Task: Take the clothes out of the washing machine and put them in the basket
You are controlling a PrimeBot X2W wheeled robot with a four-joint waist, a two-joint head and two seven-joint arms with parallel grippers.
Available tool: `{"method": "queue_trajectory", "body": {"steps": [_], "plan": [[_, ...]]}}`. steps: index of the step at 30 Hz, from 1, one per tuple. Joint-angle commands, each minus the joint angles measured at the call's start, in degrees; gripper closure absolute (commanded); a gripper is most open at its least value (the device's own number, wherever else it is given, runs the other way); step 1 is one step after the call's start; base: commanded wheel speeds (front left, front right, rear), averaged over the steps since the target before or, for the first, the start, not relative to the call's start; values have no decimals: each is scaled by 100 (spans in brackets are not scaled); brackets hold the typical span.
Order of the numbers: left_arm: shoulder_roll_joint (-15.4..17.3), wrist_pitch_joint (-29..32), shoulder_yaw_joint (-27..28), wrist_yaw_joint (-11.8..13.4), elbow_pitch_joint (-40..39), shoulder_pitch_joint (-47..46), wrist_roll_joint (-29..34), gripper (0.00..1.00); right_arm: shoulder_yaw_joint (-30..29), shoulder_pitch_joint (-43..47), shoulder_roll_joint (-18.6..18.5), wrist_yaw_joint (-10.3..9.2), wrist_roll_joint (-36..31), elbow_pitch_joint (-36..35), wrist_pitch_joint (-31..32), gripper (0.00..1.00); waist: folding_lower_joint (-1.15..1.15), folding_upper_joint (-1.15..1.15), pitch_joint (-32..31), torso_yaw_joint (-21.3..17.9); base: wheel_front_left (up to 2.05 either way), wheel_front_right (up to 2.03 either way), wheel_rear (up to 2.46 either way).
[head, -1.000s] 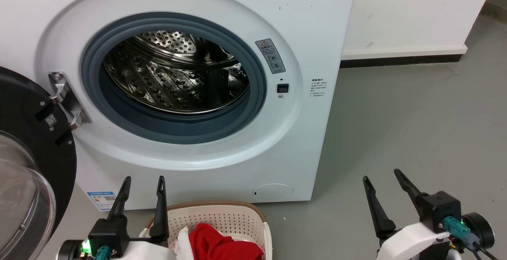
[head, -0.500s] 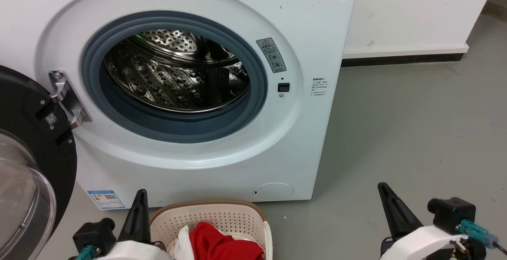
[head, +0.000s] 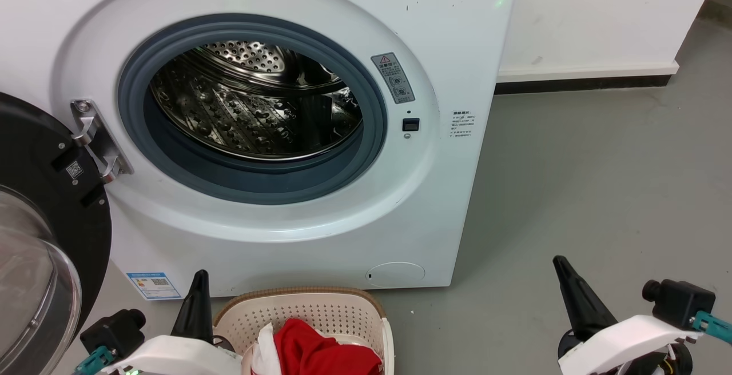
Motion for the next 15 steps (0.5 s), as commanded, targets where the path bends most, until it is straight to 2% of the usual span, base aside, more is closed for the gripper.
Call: {"method": "queue_trajectory", "body": {"steps": [1,15], "plan": [[-15,45,47,-42,-31,-193,-224,100,-30,-222,-46,-1,273,-21,-43,100,0,0,3,2,0,0,0],[-78,304,207,-196,138,-346,-1373,100,-136,-372,-82,-2,1564,217,-40,100,0,0,31,16,0,0,0]]}}
